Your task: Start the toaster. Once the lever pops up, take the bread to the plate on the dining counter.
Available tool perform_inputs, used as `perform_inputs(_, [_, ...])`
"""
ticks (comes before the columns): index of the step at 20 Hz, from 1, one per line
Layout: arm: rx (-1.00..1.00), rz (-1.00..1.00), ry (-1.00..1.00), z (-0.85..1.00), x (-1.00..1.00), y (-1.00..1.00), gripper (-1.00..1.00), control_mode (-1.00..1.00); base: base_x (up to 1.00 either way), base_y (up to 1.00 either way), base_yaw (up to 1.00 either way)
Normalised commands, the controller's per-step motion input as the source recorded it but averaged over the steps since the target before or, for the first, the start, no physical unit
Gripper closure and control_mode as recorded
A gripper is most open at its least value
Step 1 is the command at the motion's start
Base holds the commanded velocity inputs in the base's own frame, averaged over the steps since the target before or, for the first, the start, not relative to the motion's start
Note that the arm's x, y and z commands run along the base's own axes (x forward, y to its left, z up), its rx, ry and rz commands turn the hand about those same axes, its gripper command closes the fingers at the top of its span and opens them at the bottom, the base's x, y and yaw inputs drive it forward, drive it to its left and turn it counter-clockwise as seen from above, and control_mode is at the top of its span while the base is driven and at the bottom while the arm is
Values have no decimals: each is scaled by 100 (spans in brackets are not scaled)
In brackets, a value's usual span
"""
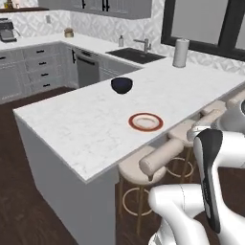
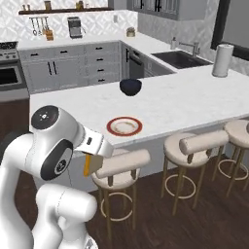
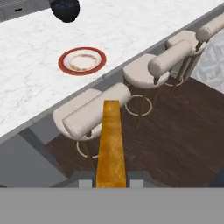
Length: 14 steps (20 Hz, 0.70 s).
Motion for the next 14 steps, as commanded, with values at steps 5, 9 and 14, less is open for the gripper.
perform_inputs(5, [0,0,0,0,0,0,100,100,0,-82,56])
perform_inputs(9, [0,0,0,0,0,0,100,100,0,-84,55])
perform_inputs(14, [0,0,0,0,0,0,100,100,0,-84,55])
